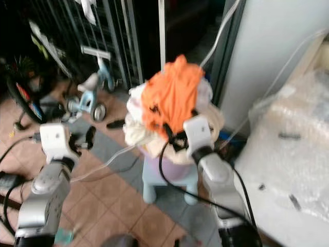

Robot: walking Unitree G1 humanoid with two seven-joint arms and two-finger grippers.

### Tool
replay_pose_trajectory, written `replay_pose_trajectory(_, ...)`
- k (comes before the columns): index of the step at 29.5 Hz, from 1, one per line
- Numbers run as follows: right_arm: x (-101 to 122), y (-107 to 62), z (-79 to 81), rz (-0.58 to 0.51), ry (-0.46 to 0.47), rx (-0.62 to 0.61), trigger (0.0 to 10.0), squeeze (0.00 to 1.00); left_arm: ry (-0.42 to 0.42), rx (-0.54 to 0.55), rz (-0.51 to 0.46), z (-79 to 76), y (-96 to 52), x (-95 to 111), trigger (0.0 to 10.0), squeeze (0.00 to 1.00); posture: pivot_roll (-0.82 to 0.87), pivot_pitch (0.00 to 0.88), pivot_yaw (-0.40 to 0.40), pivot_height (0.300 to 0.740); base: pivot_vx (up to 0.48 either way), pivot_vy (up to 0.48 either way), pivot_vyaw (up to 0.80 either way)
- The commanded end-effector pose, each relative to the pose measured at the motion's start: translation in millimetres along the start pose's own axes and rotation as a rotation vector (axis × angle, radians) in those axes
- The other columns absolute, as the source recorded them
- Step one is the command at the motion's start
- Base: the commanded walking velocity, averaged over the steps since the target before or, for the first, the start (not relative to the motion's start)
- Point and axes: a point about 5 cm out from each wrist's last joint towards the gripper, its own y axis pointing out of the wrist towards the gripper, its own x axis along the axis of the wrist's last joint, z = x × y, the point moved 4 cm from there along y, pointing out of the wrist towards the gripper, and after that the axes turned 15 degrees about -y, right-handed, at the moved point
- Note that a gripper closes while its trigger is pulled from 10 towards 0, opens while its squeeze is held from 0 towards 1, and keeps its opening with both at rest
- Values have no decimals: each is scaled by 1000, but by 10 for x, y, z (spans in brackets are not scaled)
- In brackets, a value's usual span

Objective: Clothes washing

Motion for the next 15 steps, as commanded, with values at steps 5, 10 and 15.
replay_pose_trajectory(5,-50,44,-37,42,-5,-95,10000,0,55,12,22,68,-47,-58,10000,0,-44,0,35,740,373,224,0)
replay_pose_trajectory(10,-146,32,-119,96,26,-165,10000,0,46,23,35,59,-41,-110,10000,0,-43,0,22,740,439,0,0)
replay_pose_trajectory(15,-176,53,-107,105,27,-161,10000,0,45,18,39,39,-24,-117,10000,0,-40,0,16,740,56,0,0)
